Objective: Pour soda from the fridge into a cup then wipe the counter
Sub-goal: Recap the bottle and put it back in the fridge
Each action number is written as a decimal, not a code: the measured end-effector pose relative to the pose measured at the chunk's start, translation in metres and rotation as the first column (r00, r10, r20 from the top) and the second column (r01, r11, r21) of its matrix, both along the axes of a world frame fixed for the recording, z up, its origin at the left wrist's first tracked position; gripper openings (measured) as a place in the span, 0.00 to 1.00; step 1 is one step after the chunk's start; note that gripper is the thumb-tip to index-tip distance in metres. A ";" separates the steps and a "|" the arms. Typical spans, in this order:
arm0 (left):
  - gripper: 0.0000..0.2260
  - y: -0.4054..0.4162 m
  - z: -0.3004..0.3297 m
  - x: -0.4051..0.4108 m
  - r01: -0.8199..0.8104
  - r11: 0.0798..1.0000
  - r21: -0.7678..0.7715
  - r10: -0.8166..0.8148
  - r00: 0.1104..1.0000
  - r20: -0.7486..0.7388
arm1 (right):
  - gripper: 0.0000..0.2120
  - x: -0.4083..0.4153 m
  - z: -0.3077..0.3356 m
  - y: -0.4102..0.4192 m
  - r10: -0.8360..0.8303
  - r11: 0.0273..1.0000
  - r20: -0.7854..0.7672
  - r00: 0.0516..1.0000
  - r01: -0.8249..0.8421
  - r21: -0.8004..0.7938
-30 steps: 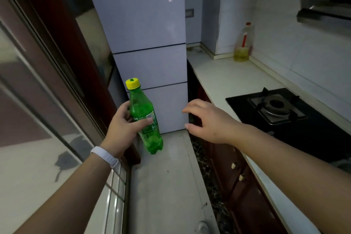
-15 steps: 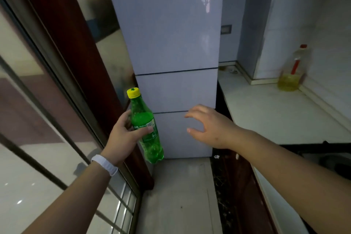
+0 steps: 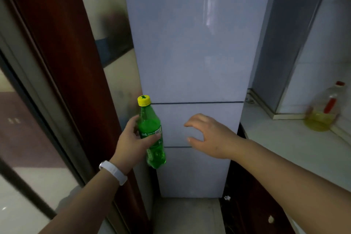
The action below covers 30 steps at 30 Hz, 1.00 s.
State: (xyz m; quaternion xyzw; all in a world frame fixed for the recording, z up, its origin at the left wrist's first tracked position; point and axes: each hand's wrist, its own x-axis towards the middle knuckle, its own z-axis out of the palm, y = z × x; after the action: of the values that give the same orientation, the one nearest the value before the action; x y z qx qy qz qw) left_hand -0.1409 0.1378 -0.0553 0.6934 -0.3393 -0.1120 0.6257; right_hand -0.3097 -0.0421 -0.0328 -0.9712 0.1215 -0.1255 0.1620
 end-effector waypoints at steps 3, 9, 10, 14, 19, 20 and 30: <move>0.26 -0.024 0.007 0.047 0.018 1.000 -0.025 -0.017 1.000 0.021 | 0.23 0.047 0.010 -0.017 -0.018 0.999 0.003 1.000 0.018 -0.043; 0.28 -0.059 0.010 0.110 -0.003 0.995 -0.097 0.002 1.000 -0.009 | 0.24 0.121 0.014 -0.045 -0.015 0.996 -0.021 1.000 0.013 -0.083; 0.28 -0.063 0.012 0.117 -0.012 0.993 -0.119 0.011 1.000 -0.010 | 0.24 0.132 0.015 -0.050 -0.001 0.995 -0.028 1.000 -0.002 -0.100; 0.26 -0.081 0.019 0.143 -0.031 0.986 -0.162 0.028 0.999 -0.025 | 0.25 0.176 0.022 -0.072 0.052 0.990 -0.029 0.998 -0.056 -0.128; 0.29 -0.103 0.020 0.174 -0.106 0.979 -0.172 0.095 0.993 -0.071 | 0.26 0.235 0.040 -0.101 0.119 0.963 -0.050 0.992 -0.128 -0.238; 0.29 -0.106 0.021 0.177 -0.118 0.980 -0.159 0.109 0.992 -0.063 | 0.26 0.247 0.043 -0.107 0.126 0.949 -0.053 0.991 -0.136 -0.284; 0.28 -0.127 0.029 0.196 -0.249 0.952 -0.176 0.233 0.966 -0.109 | 0.16 0.360 0.080 -0.137 0.435 0.468 -0.053 0.899 -0.276 -0.840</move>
State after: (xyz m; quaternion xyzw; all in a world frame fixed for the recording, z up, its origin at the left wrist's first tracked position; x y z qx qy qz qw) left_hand 0.0551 0.0109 -0.0260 0.6619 -0.2336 -0.0321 0.7116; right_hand 0.0503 -0.1787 0.0468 -0.9192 -0.1716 -0.2125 -0.2837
